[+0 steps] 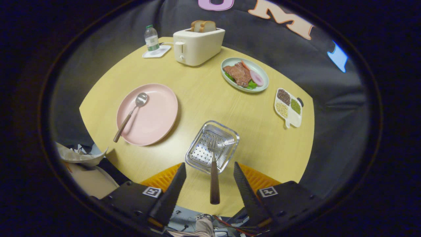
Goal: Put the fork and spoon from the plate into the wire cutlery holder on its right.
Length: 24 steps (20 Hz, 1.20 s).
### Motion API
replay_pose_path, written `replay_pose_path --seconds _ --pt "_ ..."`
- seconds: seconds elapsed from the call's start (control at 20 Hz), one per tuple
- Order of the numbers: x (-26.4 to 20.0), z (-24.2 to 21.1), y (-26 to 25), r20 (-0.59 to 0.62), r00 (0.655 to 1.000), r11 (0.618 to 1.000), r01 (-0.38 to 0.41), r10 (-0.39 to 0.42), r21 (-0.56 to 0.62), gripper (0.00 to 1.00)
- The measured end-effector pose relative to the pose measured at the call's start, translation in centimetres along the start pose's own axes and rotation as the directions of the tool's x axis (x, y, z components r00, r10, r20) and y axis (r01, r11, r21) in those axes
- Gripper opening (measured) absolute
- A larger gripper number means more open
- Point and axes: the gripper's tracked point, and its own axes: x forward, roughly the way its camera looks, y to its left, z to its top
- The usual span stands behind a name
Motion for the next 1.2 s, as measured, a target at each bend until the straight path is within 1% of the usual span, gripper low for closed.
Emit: replay_pose_path --seconds 0.1,0.2,0.35,0.45,0.6,0.75,0.85,1.0,1.15,1.2 --pt "-0.6 1.1 1.2 0.071 0.998 0.999 -0.003 0.0 0.032 0.69" --pt "-1.3 2.5 2.7 0.161 0.987 0.998 -0.009 -0.001 0.063 0.82" --pt "-2.6 4.4 4.4 0.292 0.956 0.993 0.003 -0.038 0.122 1.0" --pt "-3.4 5.6 5.5 0.374 0.925 0.987 0.008 -0.068 0.159 1.0" --pt "-4.4 6.8 7.8 0.453 0.888 0.979 -0.01 -0.084 0.202 0.99" --pt "-4.6 7.0 9.2 0.48 0.867 0.974 0.03 -0.138 0.226 0.99" --pt "-4.6 7.7 10.7 0.504 0.85 0.97 0.036 -0.156 0.24 0.99" --pt "-3.8 8.4 13.3 0.525 0.838 0.968 0.013 -0.148 0.251 0.99" --pt "-1.8 8.8 15.9 0.537 0.833 0.969 -0.003 -0.134 0.246 1.0" --pt "-1.0 8.8 16.8 0.535 0.836 0.97 -0.013 -0.122 0.242 1.0"
